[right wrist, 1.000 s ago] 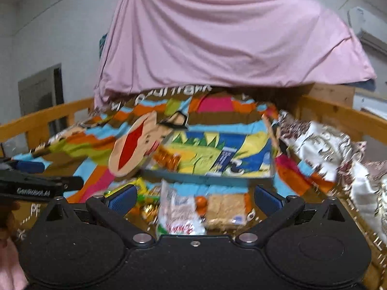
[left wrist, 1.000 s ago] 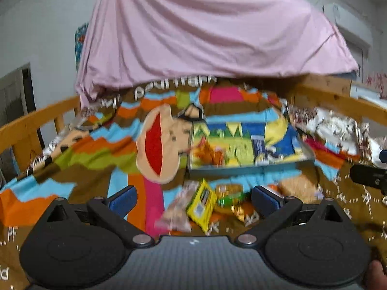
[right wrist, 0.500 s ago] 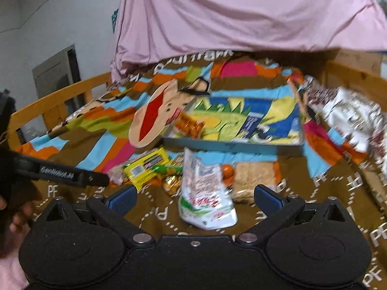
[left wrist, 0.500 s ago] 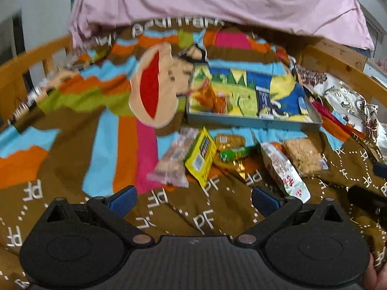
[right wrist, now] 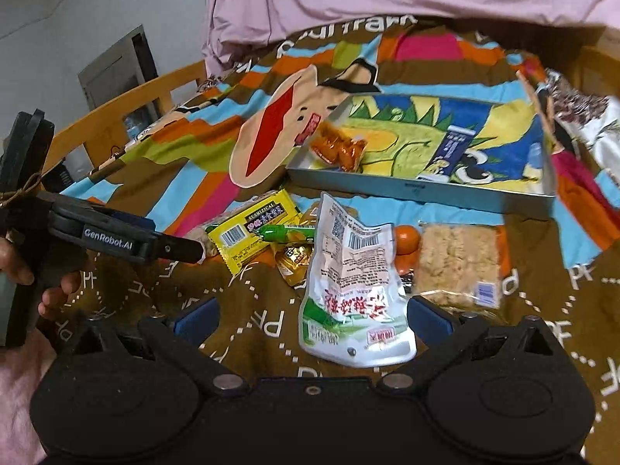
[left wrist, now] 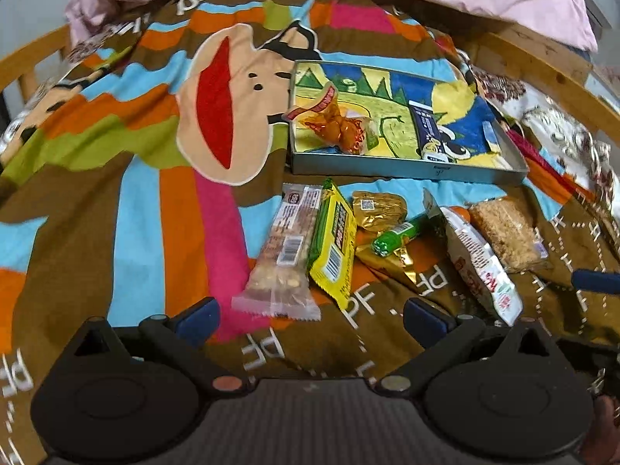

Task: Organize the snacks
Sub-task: 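Grasp the clear-wrapped granola bar with the left gripper while the right gripper grasps the white bag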

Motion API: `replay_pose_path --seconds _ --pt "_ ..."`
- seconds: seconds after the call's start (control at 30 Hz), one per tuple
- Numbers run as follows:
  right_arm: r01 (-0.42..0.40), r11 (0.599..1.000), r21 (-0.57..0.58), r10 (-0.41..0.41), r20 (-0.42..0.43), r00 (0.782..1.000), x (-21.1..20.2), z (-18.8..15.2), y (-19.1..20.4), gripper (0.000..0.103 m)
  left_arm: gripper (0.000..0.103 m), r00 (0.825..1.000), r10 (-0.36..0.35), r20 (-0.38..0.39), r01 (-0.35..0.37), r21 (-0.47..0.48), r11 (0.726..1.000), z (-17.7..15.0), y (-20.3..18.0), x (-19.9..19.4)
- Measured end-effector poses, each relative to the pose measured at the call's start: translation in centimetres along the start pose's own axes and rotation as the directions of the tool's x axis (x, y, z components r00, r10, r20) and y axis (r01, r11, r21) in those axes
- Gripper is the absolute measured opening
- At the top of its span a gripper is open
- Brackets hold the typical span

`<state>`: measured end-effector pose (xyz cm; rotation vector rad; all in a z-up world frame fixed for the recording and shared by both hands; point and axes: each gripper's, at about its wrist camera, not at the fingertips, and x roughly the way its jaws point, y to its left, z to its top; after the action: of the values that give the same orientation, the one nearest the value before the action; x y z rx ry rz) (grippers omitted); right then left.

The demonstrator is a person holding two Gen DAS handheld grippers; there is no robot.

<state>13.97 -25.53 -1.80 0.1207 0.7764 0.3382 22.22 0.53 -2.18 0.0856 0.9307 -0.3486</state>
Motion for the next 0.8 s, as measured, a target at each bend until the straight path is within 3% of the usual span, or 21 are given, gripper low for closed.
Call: replay_pose_path --seconds 0.37,0.57,0.8 --pt "-0.004 0.999 -0.051 0.003 -0.019 1.0 4.9 1.9 -1.3 0.102 0.103 0.999 0.046 -0.027 -0.039 0.225 0.973 1.4 1.1 2.7" --pt "0.003 0.999 -0.036 -0.004 -0.042 0.999 6.7 2.1 -2.0 0.102 0.103 0.995 0.069 -0.067 -0.051 0.248 0.967 1.1 2.7 3.8" --pt "-0.009 1.0 -0.02 0.007 -0.069 0.998 8.5 2.0 -2.2 0.102 0.103 0.998 0.063 -0.026 -0.054 0.269 0.962 1.6 2.3 4.1"
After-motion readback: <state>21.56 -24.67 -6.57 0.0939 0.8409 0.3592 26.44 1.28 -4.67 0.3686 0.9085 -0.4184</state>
